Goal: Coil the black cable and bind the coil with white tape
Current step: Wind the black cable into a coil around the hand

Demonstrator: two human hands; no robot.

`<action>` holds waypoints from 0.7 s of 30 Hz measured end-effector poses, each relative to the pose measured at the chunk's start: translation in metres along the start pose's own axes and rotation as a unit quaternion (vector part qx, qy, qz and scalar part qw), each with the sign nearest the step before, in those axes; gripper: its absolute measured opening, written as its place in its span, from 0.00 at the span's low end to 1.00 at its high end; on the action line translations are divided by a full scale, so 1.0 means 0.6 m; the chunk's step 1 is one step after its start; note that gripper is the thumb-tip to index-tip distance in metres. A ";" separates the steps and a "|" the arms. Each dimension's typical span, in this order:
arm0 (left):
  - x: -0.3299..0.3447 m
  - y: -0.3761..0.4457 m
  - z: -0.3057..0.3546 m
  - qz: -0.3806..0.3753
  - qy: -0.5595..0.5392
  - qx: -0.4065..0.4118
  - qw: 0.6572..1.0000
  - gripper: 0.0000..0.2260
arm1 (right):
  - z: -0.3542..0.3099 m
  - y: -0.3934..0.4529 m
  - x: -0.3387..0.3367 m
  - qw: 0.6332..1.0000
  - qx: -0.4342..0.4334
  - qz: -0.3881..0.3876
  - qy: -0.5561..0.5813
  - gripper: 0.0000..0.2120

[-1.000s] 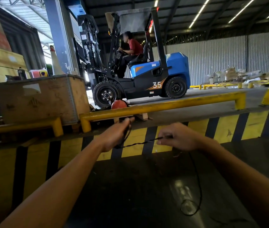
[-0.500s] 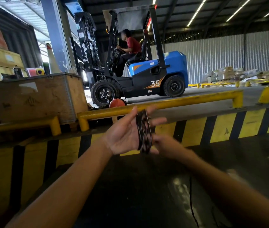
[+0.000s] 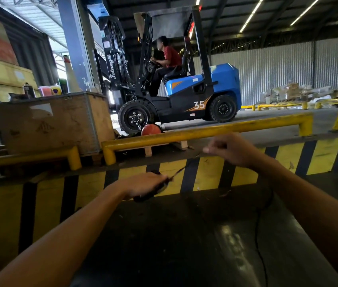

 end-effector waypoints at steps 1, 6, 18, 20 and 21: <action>0.023 0.000 0.008 -0.048 -0.011 0.001 0.999 0.21 | 0.009 0.007 -0.011 0.999 0.020 0.045 0.014 0.06; 0.092 -0.033 0.094 -0.222 -0.310 0.060 0.922 0.20 | 0.040 -0.018 0.027 0.981 0.133 0.131 0.044 0.08; -0.022 0.017 0.061 0.126 -0.208 0.142 0.960 0.21 | -0.033 -0.065 0.098 0.983 -0.010 -0.183 -0.016 0.08; 0.005 0.017 0.048 0.077 -0.049 0.085 0.992 0.21 | -0.014 -0.036 0.039 0.994 -0.003 -0.107 -0.015 0.07; 0.018 0.015 0.046 0.048 -0.022 0.059 0.997 0.22 | -0.009 -0.023 0.016 0.998 0.004 -0.067 -0.005 0.06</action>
Point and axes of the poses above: each hand's wrist, its own y-axis towards the middle knuckle, its own x-axis out of the palm, z = x × y, the point moved 7 cm from there along y, towards the middle knuckle, and after that the axes turned 7 degrees about -y, right-handed, at the moved point
